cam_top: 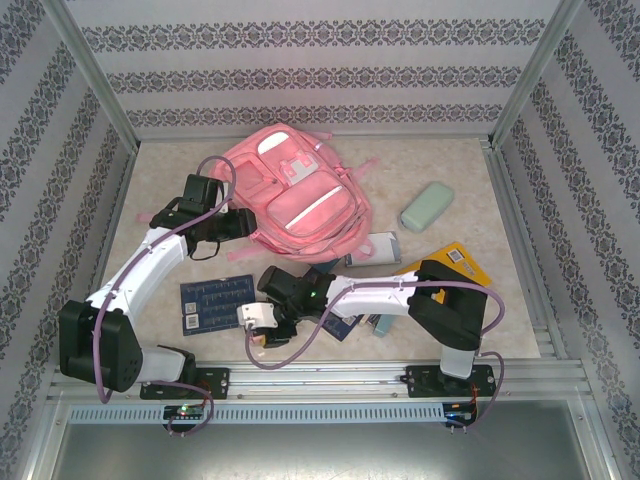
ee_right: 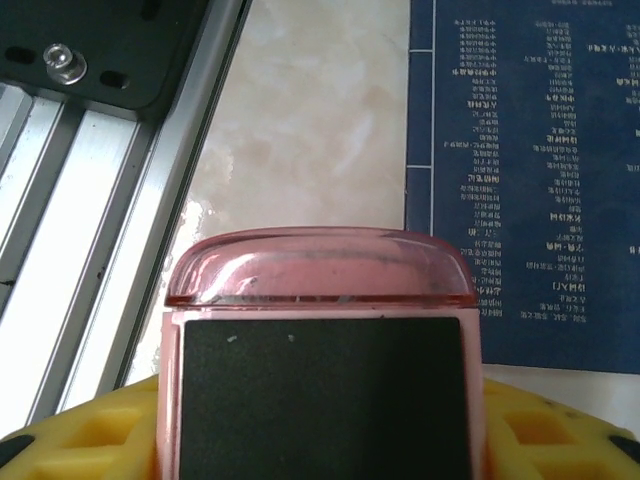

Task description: Pack the student bag

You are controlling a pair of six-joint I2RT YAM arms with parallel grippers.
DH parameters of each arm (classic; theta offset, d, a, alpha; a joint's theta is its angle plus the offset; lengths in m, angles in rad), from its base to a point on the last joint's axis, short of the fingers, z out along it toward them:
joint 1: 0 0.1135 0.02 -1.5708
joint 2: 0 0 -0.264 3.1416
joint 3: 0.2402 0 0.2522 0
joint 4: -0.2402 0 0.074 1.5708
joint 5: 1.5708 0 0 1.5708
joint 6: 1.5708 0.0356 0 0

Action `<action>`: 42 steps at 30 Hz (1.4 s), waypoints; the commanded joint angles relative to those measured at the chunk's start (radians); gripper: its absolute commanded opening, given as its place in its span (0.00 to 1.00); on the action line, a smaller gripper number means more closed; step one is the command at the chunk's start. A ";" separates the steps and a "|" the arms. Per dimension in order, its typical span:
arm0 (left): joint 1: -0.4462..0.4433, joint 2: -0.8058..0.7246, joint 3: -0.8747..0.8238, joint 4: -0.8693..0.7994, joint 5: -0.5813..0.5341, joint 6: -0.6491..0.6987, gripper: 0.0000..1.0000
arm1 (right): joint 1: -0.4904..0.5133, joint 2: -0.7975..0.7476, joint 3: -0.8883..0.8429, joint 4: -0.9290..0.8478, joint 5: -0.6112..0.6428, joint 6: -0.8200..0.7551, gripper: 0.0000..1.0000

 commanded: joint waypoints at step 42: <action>-0.257 0.783 0.784 -0.134 0.245 0.166 0.40 | -0.640 -0.994 -0.683 0.368 0.413 0.906 0.10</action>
